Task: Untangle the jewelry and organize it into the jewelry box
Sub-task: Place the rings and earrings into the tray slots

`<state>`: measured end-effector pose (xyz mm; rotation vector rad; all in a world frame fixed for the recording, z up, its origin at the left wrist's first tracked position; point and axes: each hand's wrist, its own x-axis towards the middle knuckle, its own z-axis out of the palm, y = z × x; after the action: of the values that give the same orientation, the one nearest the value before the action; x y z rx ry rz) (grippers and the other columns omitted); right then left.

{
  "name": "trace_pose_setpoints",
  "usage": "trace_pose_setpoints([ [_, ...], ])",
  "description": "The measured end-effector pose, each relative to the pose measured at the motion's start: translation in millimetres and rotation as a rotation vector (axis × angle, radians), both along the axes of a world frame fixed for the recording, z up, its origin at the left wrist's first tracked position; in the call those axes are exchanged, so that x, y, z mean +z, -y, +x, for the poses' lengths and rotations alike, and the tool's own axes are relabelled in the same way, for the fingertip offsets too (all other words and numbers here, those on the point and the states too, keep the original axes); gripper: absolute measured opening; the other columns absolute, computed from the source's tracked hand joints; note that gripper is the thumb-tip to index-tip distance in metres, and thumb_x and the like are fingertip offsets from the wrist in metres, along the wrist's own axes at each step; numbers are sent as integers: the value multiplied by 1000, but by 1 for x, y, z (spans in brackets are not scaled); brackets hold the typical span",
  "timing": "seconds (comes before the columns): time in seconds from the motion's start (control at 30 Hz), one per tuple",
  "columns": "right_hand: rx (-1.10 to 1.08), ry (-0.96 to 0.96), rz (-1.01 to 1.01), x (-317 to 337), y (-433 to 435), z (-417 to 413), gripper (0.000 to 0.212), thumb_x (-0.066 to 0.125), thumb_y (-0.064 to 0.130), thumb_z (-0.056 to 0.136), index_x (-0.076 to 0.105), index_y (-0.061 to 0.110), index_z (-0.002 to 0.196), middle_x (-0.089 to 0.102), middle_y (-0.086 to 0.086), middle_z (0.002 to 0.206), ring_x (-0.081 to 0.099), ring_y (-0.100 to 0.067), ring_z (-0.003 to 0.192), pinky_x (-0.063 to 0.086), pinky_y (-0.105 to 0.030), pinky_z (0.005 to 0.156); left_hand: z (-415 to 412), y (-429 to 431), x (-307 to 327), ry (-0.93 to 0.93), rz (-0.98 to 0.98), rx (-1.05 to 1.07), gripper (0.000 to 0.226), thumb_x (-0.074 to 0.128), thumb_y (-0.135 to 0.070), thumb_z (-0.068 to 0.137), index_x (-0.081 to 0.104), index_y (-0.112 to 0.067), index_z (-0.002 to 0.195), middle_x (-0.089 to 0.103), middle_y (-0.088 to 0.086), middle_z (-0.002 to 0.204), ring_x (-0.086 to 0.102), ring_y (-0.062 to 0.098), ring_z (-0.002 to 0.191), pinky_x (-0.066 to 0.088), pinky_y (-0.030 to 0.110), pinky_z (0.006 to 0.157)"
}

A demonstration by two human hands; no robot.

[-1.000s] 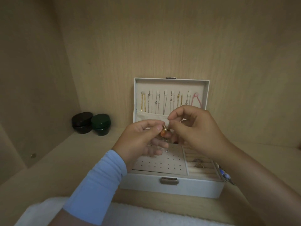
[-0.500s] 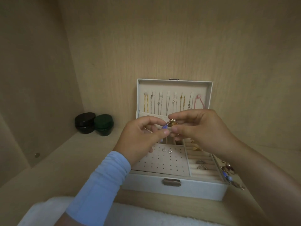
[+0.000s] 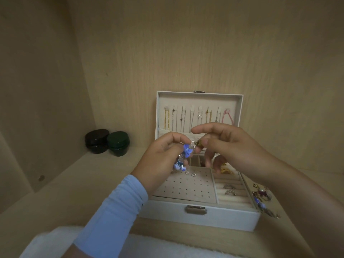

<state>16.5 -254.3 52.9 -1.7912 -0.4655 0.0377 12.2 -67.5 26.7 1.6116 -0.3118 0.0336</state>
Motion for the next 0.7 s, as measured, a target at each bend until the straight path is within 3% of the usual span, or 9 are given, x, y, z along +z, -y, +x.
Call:
trace_pose_setpoints([
  [0.17, -6, 12, 6, 1, 1, 1, 24, 54, 0, 98, 68, 11, 114, 69, -3, 77, 60, -26, 59, 47, -32, 45, 1, 0, -4, 34, 53, -44, 9, 63, -11, 92, 68, -10, 99, 72, 3, 80, 64, 20, 70, 56, 32, 72],
  [0.3, -48, 41, -20, 0, 2, 1, 26, 56, 0, 96, 75, 15, 106, 72, -6, 86, 62, -26, 60, 48, -33, 48, 1, -5, -1, 32, 68, -31, 11, 62, -7, 92, 69, -9, 100, 74, 12, 95, 68, 16, 75, 53, 18, 59],
  [0.47, -82, 75, -103, -2, 2, 4, 22, 64, 7, 92, 78, 24, 93, 69, -25, 75, 60, -33, 59, 51, -35, 54, 3, -5, -3, 59, 69, -25, 10, 64, -6, 91, 70, -11, 97, 74, 11, 88, 66, 11, 67, 49, 15, 56],
  [0.57, -73, 77, -122, -1, 4, 3, 15, 73, 9, 88, 77, 21, 96, 71, -16, 69, 60, -25, 55, 52, -35, 55, 4, -6, -4, 49, 46, -19, 12, 64, -7, 91, 71, -14, 98, 73, 5, 81, 65, 14, 68, 52, 20, 59],
  [0.7, -45, 87, -100, 3, 5, 2, 15, 71, 5, 87, 74, 13, 100, 74, -16, 84, 63, -22, 56, 51, -32, 48, 4, -5, -4, 69, 107, 31, 10, 67, -9, 90, 72, -14, 96, 70, 4, 75, 63, 15, 63, 52, 22, 57],
])
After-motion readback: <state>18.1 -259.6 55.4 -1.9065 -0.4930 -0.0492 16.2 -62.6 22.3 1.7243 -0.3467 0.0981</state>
